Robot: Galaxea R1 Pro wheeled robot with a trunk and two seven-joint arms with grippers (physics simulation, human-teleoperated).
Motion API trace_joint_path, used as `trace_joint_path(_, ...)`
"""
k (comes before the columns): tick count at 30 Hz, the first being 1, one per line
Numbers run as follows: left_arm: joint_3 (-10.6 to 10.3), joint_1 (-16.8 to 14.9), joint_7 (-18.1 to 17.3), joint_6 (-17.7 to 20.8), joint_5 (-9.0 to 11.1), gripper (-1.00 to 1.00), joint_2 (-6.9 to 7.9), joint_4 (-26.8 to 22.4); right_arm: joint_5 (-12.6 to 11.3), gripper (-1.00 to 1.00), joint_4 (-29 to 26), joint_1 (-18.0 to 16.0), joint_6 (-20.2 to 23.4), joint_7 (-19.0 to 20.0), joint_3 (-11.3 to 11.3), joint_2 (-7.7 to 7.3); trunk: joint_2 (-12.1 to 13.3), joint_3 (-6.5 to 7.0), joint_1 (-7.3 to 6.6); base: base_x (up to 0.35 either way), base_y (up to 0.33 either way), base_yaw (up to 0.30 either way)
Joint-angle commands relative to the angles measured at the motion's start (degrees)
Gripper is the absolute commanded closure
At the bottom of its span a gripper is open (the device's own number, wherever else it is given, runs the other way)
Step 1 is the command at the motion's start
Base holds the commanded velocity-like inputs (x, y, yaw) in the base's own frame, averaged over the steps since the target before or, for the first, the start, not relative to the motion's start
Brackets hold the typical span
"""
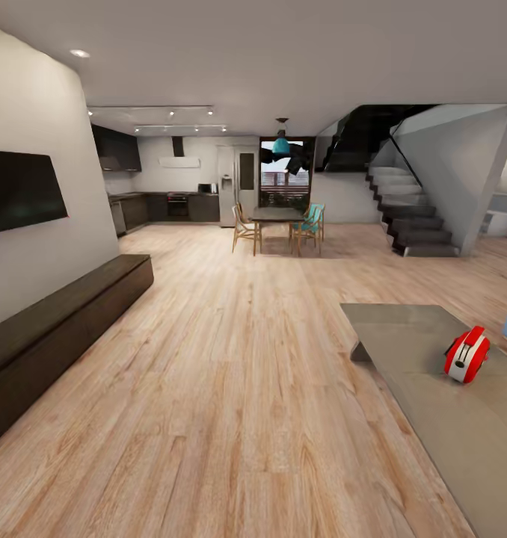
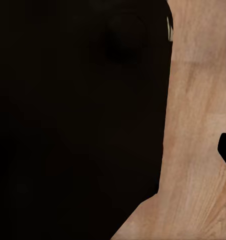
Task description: Turn on the radio receiver that's on the table in the living room.
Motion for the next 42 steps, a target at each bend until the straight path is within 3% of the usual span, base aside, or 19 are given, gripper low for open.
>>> trace_joint_path(1, 0.3, 0.1, -0.1, -0.3, 0.1, -1.00, 0.26, -0.3, 0.1, -1.00, 0.0, 0.0, -0.2, 0.1, 0.1, -0.06, 0.0, 0.01, 0.01, 0.000, 0.000, 0.000)
trace_joint_path(16, 0.6, 0.1, -0.1, -2.1, 1.0, -1.00, 0.29, -1.9, 0.0, -1.00, 0.0, 0.0, -2.4, 0.1, -0.1, -0.17, 0.0, 0.01, 0.01, 0.000, 0.000, 0.000)
trace_joint_path(42, 0.7, 0.1, -0.1, -2.3, 1.1, -1.00, 0.35, -2.0, -0.9, -1.00, 0.1, 0.0, -2.3, -0.1, -0.7, 0.01, 0.0, 0.01, 0.01, 0.000, 0.000, -0.001)
